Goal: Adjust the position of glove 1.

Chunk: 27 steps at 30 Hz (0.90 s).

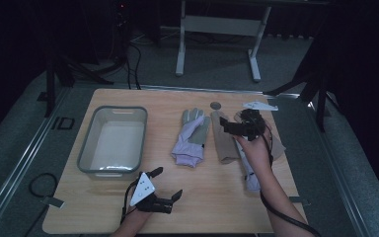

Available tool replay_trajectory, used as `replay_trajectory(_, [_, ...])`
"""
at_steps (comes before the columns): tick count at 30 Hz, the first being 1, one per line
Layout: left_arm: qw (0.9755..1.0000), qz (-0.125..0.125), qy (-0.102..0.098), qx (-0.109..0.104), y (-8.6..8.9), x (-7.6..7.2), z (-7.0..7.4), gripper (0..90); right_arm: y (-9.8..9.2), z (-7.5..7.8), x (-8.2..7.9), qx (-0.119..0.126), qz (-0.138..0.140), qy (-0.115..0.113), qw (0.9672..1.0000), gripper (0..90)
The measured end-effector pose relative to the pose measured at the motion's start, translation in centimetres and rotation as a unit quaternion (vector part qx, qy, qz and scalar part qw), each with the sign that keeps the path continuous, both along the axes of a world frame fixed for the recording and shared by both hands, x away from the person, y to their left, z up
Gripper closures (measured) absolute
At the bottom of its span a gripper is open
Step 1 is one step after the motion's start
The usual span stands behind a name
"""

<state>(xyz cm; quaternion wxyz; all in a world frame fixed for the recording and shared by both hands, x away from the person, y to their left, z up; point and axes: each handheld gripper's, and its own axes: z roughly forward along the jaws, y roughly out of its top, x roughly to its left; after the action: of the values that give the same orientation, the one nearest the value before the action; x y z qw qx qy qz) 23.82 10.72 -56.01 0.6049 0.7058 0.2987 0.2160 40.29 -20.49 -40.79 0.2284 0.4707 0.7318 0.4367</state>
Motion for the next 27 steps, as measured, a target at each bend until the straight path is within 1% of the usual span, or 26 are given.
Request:
replay_trajectory(3, [1.0000,-0.001,0.000,0.002,0.0,0.0,0.0,0.0,1.2,-0.6,0.8,0.000,0.007,0.005,1.0000,14.9])
replay_trajectory(4, [1.0000,0.000,0.000,0.002,0.0,0.0,0.0,0.0,1.7,-0.8,1.0,0.001,0.010,0.011,0.9999,15.0])
replay_trajectory(5, [1.0000,-0.001,0.000,0.001,0.0,0.0,0.0,0.0,2.5,-1.5,1.5,0.000,0.013,0.017,0.9998,15.2])
replay_trajectory(6, [1.0000,-0.001,0.000,0.001,0.0,0.0,0.0,0.0,2.5,-1.5,1.5,0.000,0.013,0.017,0.9998,15.2])
replay_trajectory(10, [1.0000,-0.001,0.000,0.001,0.0,0.0,0.0,0.0,4.3,-3.3,2.6,-0.003,0.019,0.037,0.9991,15.4])
replay_trajectory(14, [1.0000,-0.002,0.001,0.001,0.0,0.0,0.0,0.0,6.3,-5.3,3.7,-0.012,0.022,0.060,0.9979,16.2])
replay_trajectory(20, [1.0000,-0.003,0.001,0.000,0.1,0.1,0.0,0.0,8.5,-7.6,4.7,-0.009,0.028,0.088,0.9957,16.5])
replay_trajectory(23, [1.0000,-0.003,0.000,0.001,0.0,0.0,0.0,0.0,9.7,-8.8,5.2,-0.016,0.025,0.101,0.9945,17.6])
replay_trajectory(25, [1.0000,-0.003,0.000,0.001,0.0,0.0,0.0,0.0,10.4,-9.7,5.5,-0.026,0.018,0.105,0.9939,17.6])
replay_trajectory(27, [1.0000,-0.003,0.000,0.001,0.0,0.0,0.0,0.0,10.9,-10.5,6.0,-0.027,0.010,0.115,0.9929,18.1])
